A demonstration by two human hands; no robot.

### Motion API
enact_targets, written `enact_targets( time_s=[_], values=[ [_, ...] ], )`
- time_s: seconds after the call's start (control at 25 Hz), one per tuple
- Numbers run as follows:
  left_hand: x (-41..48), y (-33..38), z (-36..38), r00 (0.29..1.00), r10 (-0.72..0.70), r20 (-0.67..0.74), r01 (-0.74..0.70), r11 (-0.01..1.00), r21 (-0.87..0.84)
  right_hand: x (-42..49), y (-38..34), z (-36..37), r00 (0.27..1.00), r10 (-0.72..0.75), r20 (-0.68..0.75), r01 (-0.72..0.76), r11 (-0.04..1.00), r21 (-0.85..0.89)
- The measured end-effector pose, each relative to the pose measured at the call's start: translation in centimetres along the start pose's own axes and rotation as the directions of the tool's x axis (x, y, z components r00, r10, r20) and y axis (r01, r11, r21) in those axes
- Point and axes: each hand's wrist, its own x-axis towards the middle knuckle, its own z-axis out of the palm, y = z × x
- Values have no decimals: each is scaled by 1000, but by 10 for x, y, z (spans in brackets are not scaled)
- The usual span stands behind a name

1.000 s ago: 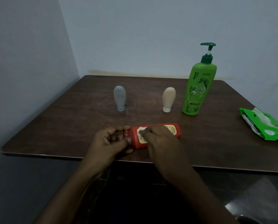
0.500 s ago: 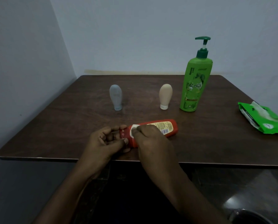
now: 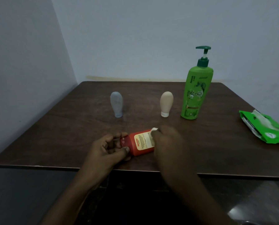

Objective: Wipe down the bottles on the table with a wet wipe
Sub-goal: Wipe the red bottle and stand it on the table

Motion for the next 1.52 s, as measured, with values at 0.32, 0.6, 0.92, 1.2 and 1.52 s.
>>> enact_targets(
  time_s=[0.32,0.6,0.92,1.2,1.52],
  values=[
    [-6,1,2,998,57,26,-62,962,264,2,-7,2,991,-94,98,81,988,131],
    [-10,2,10,992,125,-2,-119,952,280,16,55,-12,961,257,106,-266,960,84],
    [-17,5,13,959,272,-81,-221,895,387,7,65,-30,957,256,-133,-211,935,287],
    [-15,4,22,969,213,-126,-179,955,237,-1,75,-17,968,222,-117,-175,931,321],
    [-11,4,15,989,132,-72,-127,989,77,9,41,0,973,149,-174,-126,983,137]
  ],
)
